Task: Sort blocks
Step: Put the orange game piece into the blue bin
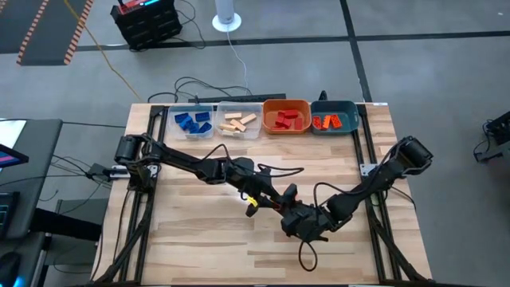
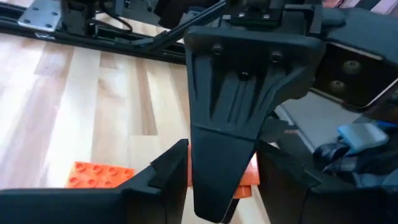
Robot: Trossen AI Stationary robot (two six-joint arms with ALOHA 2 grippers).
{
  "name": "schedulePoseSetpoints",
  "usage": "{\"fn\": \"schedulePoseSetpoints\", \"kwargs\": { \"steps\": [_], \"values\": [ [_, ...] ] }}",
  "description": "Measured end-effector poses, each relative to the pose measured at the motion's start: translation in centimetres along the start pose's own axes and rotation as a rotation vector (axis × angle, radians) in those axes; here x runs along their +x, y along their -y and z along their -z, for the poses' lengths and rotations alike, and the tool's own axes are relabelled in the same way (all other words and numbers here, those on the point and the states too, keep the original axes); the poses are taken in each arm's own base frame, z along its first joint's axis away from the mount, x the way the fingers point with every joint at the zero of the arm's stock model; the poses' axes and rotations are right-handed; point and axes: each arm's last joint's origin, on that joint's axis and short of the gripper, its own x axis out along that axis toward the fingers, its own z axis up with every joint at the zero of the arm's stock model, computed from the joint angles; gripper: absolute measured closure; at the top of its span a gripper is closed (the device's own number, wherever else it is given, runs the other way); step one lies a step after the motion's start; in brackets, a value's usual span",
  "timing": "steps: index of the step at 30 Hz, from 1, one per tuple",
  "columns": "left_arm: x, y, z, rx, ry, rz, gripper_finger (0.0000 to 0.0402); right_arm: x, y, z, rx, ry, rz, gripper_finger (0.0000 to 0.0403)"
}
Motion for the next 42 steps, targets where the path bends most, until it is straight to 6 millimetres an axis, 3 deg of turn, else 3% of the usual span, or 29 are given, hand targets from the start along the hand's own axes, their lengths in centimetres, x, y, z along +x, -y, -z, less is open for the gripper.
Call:
{"fn": "schedulePoseSetpoints", "kwargs": {
  "steps": [7,10,13,17,24,29,36,42],
  "values": [
    [-1.6,-1.3,-1.7,0.041,-0.101,-0.088,0.0143,-0.2,-0.4,0.3,0.086,-0.025,-0.019,0.0237],
    [-3.2,-2.0,-2.6,0.088,-0.151,-0.213,0.0103,-0.4,-0.4,1.3,0.095,-0.113,0.009,0.0237],
    [-5.3,-2.4,-3.0,0.175,-0.247,-0.423,0.0087,-0.8,0.7,3.2,0.193,-0.243,0.080,0.0237],
    [-7.2,-2.8,-1.6,0.198,-0.270,-0.525,0.0093,-1.4,3.9,7.0,0.389,-0.462,0.180,0.0237],
    [-8.9,-3.1,2.6,0.265,-0.022,-0.523,0.0121,-1.8,12.5,15.3,0.729,-0.771,0.489,0.0237],
    [-9.5,-2.9,4.0,0.252,0.087,-0.520,0.0127,-1.1,16.9,21.3,0.966,-0.867,0.445,0.0234],
    [-9.0,-1.3,5.6,0.248,0.044,-0.477,0.0128,-0.5,19.9,28.8,1.120,-0.933,0.402,0.0231],
    [-8.9,-1.0,5.7,0.225,0.049,-0.489,0.0128,1.0,19.9,33.6,1.267,-1.007,0.314,0.0208]
  ]
}}
